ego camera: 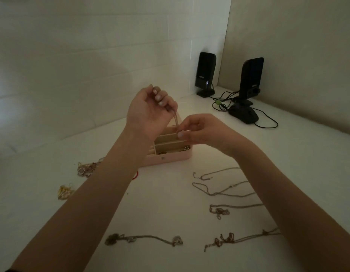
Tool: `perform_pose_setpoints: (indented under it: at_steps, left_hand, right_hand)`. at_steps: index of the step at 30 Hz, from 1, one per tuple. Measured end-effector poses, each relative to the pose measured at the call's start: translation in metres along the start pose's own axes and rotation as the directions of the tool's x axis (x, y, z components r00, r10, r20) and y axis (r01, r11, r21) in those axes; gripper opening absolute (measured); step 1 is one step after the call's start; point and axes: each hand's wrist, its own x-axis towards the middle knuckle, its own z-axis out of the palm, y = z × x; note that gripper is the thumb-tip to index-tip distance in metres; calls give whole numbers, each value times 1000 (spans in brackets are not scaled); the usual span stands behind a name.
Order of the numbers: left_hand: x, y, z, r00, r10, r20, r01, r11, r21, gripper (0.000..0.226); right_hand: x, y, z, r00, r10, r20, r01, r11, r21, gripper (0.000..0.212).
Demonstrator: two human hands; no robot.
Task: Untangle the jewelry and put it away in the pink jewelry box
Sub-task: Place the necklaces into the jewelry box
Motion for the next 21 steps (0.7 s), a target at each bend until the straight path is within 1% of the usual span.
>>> perform_pose_setpoints:
  at_steps: [2, 4, 8, 12, 15, 18, 21]
  left_hand:
    - [1, 0, 3, 1000, -11, 25, 10, 999, 32, 32]
    - [1, 1, 3, 999, -18, 37, 16, 999, 49, 31]
    - [-1, 8, -7, 1000, 17, -19, -15, 993, 115, 30]
    - [-7, 13, -28, 993, 24, -113, -15, 997, 78, 31]
    - [-10, 13, -39, 991, -2, -136, 0, 1000, -10, 32]
    - [-8, 13, -38, 988, 33, -152, -52, 991, -121, 33]
    - [-2, 13, -35, 990, 42, -133, -63, 985, -161, 33]
  right_hand:
    - [2, 1, 9, 997, -26, 67, 18, 992, 122, 9]
    - [3, 2, 13, 996, -52, 72, 35, 975, 220, 10]
    - [3, 2, 9, 997, -76, -8, 76, 979, 190, 10]
    - [2, -2, -3, 997, -64, -53, 73, 980, 188, 9]
    - [1, -8, -7, 995, -77, -69, 89, 979, 181, 12]
    - [3, -13, -6, 991, -102, -89, 116, 981, 158, 22]
    - [3, -17, -4, 987, -118, -107, 135, 976, 173, 22]
